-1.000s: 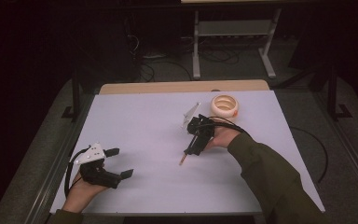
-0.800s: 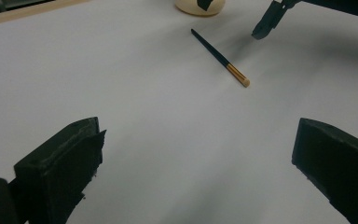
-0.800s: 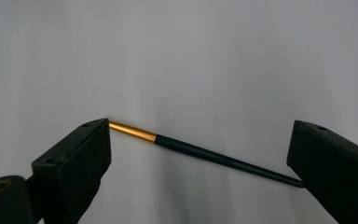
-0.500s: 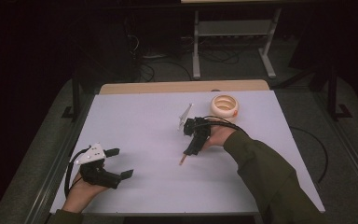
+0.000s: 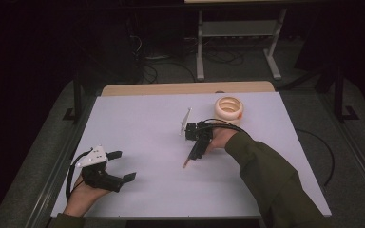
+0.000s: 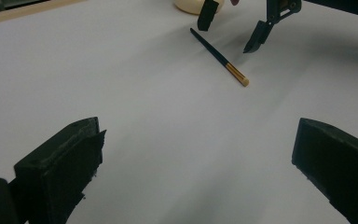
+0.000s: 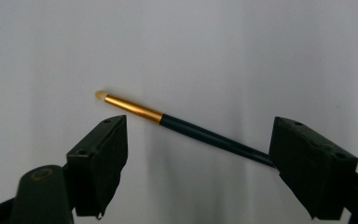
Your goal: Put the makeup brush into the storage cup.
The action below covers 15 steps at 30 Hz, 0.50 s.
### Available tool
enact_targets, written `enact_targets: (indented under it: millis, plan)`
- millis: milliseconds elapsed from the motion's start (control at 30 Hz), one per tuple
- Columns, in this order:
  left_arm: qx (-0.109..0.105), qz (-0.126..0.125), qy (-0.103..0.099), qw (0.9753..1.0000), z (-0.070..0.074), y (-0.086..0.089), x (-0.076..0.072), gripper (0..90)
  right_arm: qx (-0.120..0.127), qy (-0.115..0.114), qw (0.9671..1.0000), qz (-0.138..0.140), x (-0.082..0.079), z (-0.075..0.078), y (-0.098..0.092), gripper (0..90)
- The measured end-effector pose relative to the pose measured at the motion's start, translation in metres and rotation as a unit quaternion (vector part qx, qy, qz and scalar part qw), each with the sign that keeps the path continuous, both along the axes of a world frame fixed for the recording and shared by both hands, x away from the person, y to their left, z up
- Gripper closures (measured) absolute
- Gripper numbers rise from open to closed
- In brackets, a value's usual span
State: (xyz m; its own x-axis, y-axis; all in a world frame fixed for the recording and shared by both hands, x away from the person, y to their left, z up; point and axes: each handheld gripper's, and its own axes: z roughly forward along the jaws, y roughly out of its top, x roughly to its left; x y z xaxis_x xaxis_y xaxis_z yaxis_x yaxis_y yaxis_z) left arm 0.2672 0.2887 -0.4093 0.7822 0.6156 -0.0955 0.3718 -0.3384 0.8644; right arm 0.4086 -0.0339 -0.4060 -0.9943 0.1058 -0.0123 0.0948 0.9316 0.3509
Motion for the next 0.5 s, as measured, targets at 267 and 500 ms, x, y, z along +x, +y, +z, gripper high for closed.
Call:
enact_targets:
  millis: [267,500]
  plan:
    - [-0.002,0.000,-0.001,1.0000,0.000,-0.001,0.000,1.2,-0.016,0.002,0.9998,0.015,0.000,-0.001,0.008,23.3]
    - [-0.002,0.000,0.000,1.0000,0.000,-0.001,-0.001,1.2,-0.031,0.005,0.9992,0.023,0.002,-0.005,0.011,27.9]
